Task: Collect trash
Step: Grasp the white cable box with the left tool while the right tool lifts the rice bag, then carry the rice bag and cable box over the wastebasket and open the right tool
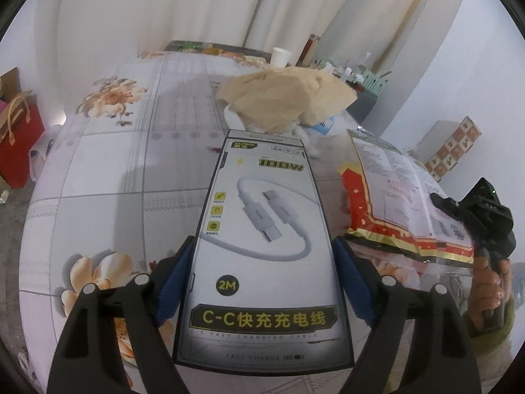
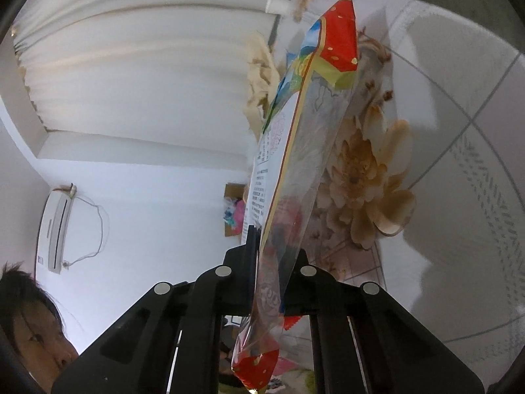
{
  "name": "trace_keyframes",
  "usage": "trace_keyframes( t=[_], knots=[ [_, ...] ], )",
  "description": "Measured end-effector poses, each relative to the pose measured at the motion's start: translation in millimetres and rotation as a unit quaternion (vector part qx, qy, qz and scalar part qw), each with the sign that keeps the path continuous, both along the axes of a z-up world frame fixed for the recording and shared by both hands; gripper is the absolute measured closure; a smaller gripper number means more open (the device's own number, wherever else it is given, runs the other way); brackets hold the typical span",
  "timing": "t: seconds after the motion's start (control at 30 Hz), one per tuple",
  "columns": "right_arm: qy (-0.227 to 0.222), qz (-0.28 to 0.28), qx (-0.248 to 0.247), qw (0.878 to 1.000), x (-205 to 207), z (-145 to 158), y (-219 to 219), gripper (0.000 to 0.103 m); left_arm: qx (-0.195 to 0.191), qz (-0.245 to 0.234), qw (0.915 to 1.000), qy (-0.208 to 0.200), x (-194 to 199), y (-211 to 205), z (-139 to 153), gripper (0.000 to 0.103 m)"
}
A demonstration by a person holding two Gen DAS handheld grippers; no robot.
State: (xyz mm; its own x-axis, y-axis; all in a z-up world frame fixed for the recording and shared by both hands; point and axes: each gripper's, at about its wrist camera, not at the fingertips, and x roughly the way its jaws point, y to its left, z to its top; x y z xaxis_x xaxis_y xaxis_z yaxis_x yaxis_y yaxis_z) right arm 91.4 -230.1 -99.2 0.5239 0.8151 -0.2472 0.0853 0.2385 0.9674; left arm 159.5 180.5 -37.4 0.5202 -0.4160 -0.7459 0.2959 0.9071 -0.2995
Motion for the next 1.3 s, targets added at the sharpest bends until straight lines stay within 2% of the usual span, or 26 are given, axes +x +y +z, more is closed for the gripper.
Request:
trace_keyframes(
  t=[0.17, 0.37, 0.53, 0.67, 0.83, 0.9, 1.0, 1.1, 1.13, 1.3],
  knots=[
    [-0.015, -0.014, -0.002, 1.000, -7, 5, -8, 0.095, -0.018, -0.009, 0.9998, -0.008, -5, -4, 12, 0.023],
    [-0.037, -0.054, -0.006, 0.998, -28, 16, -40, 0.095, -0.035, -0.037, 0.9985, -0.019, -8, -27, 31, 0.023],
    [-0.059, -0.119, -0.022, 0.991, -70, 31, -82, 0.095, -0.045, -0.096, 0.9936, -0.038, -4, -78, 54, 0.023],
    [-0.068, -0.188, -0.041, 0.979, -114, 41, -129, 0.095, -0.052, -0.168, 0.9833, -0.046, 2, -143, 73, 0.023],
    [-0.048, -0.286, -0.113, 0.950, -178, 55, -192, 0.095, -0.062, -0.258, 0.9631, -0.043, 4, -234, 88, 0.023],
    [-0.024, -0.328, -0.164, 0.930, -201, 61, -215, 0.095, -0.060, -0.287, 0.9554, -0.037, 2, -270, 88, 0.023],
    [0.007, -0.372, -0.202, 0.906, -225, 60, -242, 0.095, -0.052, -0.326, 0.9436, -0.021, 1, -320, 79, 0.023],
    [0.043, -0.397, -0.247, 0.883, -232, 54, -262, 0.095, -0.043, -0.355, 0.9338, -0.004, -1, -366, 64, 0.023],
    [0.063, -0.403, -0.269, 0.872, -233, 49, -269, 0.095, -0.042, -0.360, 0.9321, 0.002, 0, -375, 60, 0.023],
    [0.124, -0.401, -0.350, 0.838, -211, 17, -298, 0.095, -0.025, -0.377, 0.9252, 0.034, 8, -433, 27, 0.023]
  ],
)
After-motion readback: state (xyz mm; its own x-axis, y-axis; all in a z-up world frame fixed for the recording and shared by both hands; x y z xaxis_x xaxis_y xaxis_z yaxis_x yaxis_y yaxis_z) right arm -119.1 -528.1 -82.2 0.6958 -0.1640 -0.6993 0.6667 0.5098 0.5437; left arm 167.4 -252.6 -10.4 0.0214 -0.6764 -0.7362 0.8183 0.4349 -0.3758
